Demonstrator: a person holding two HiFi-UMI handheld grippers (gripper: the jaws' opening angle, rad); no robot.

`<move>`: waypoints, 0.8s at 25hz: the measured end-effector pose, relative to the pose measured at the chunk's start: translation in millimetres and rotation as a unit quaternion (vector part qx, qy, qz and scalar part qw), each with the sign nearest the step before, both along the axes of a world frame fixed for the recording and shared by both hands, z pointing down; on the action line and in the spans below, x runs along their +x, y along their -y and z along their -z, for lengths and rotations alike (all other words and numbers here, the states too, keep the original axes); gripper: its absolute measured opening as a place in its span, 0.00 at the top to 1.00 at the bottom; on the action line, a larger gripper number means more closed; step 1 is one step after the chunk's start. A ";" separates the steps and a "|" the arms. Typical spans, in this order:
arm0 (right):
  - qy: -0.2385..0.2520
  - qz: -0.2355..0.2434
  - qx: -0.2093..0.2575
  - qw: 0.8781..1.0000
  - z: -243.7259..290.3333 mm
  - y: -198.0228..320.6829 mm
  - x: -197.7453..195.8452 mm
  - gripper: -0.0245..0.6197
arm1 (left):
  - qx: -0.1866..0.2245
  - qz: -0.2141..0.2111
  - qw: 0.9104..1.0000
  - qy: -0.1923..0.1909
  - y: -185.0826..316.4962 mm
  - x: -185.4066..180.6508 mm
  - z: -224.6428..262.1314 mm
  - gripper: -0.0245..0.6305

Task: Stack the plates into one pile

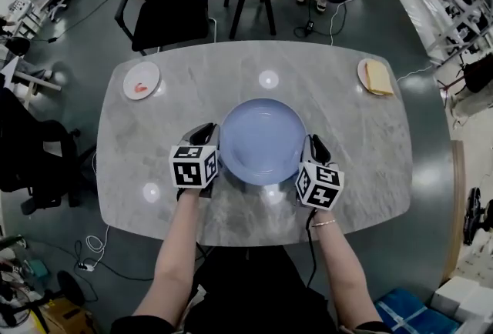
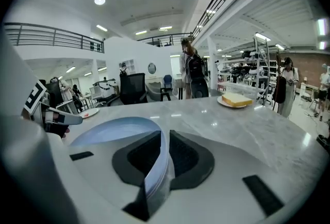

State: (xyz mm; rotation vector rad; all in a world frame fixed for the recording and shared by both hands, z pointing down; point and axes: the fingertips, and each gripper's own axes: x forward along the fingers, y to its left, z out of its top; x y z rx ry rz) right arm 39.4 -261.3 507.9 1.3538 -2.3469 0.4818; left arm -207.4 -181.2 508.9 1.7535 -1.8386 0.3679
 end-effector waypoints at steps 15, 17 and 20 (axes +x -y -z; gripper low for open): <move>0.098 0.031 0.143 0.984 117.5 -39.2 -10.4 0.95 | 0.174 -0.032 0.980 0.089 -28.0 21.3 103.8 0.95; 0.104 0.031 0.156 0.982 127.1 -46.1 -8.0 0.95 | 0.192 -0.036 0.976 0.092 -33.6 26.4 114.8 0.95; 0.102 0.034 0.177 0.978 137.4 -57.9 -5.5 0.95 | 0.210 -0.038 0.972 0.097 -43.0 31.6 126.4 0.95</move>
